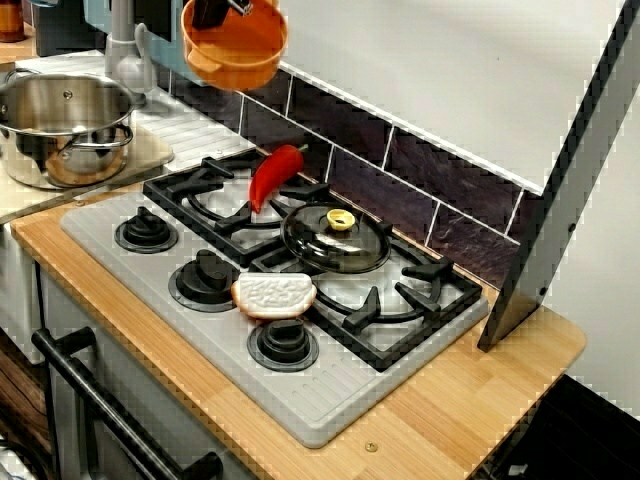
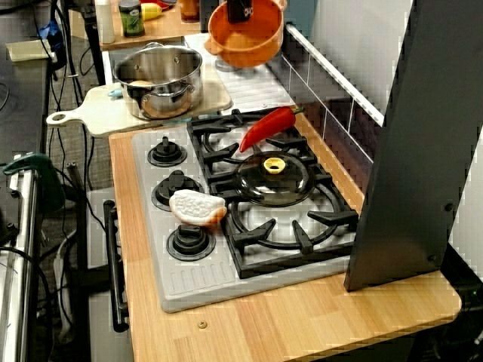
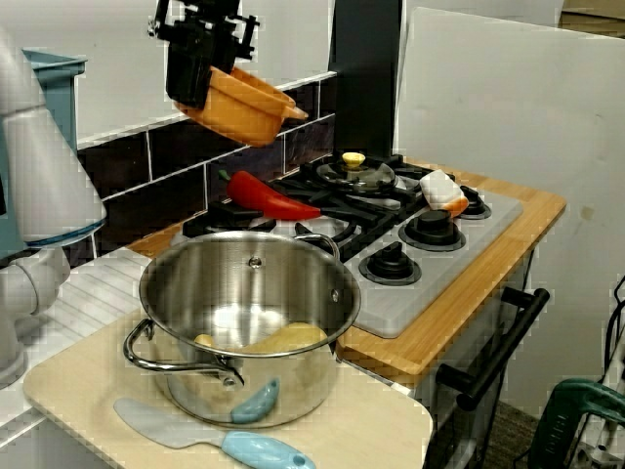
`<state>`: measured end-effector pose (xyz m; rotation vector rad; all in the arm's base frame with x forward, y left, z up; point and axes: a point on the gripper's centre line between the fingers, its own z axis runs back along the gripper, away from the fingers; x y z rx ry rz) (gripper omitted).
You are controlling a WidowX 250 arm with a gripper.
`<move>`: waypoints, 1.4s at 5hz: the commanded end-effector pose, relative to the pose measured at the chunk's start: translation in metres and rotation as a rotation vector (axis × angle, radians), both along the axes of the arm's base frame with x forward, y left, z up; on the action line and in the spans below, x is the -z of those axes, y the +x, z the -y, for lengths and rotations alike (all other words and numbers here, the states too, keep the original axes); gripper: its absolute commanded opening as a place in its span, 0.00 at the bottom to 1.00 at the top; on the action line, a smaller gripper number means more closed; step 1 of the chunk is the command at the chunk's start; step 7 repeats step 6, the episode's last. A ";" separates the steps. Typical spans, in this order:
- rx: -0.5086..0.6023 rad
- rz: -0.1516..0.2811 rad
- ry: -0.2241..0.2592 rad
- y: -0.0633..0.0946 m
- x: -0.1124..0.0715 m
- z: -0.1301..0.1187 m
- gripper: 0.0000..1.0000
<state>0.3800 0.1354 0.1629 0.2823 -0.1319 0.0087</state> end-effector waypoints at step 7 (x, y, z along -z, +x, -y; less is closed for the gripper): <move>0.111 -0.013 -0.020 -0.040 -0.009 0.000 0.00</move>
